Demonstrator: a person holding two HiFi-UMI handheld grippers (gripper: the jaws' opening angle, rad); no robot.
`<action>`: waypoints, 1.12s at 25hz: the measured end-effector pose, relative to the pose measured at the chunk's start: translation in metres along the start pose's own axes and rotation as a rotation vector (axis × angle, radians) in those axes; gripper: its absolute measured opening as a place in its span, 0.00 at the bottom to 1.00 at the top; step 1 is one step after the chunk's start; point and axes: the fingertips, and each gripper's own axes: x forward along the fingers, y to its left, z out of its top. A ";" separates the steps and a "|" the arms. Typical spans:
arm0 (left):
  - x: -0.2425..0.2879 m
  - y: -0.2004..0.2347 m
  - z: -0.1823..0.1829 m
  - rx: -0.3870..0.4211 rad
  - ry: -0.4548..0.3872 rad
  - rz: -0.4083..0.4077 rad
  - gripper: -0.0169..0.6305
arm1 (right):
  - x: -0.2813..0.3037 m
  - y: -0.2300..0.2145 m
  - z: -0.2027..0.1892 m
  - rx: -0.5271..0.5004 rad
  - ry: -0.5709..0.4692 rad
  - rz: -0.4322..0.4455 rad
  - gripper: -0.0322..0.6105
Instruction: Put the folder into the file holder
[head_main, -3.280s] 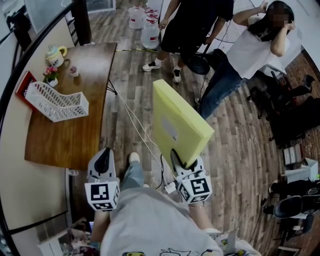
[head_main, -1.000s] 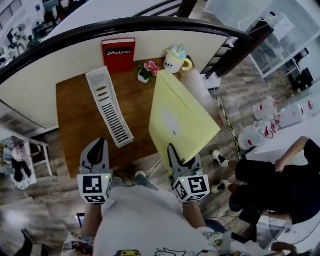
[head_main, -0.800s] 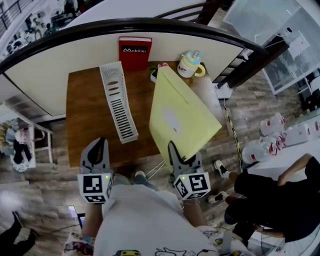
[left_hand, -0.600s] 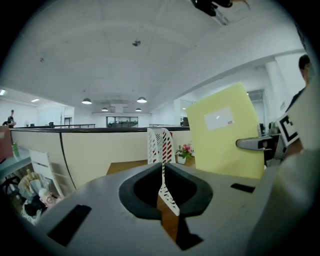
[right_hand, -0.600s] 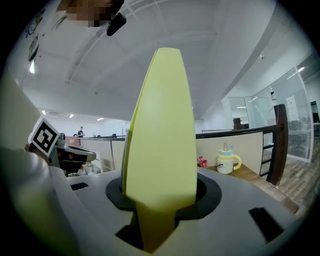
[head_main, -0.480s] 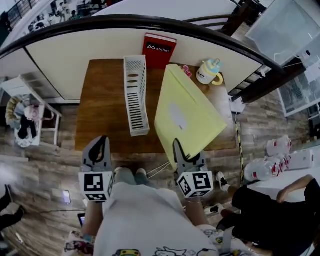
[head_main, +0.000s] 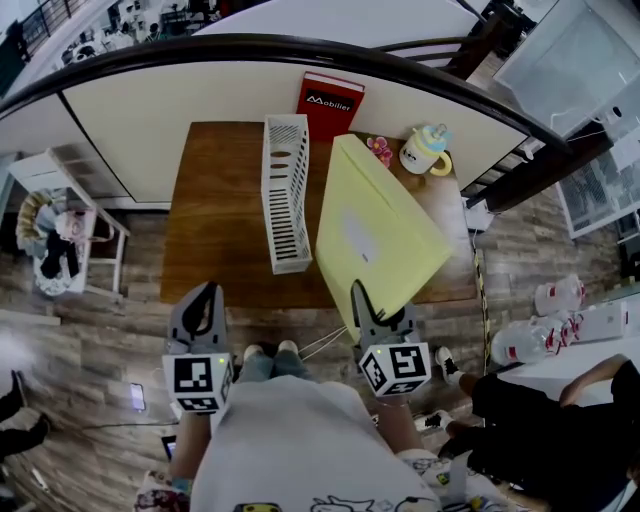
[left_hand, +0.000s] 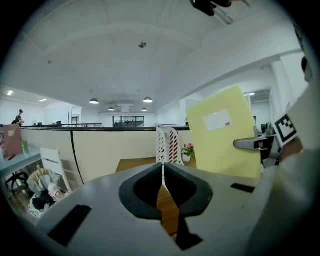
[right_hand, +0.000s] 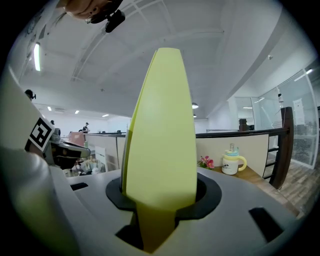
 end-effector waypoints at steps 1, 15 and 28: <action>0.000 0.000 0.000 0.000 0.000 -0.008 0.05 | 0.000 0.001 0.001 -0.001 0.000 -0.006 0.29; 0.000 -0.011 -0.002 -0.012 -0.013 -0.070 0.05 | 0.003 0.011 0.034 -0.039 -0.071 -0.023 0.29; -0.009 -0.006 0.000 -0.022 -0.022 -0.050 0.05 | 0.037 0.047 0.058 -0.029 -0.130 0.042 0.29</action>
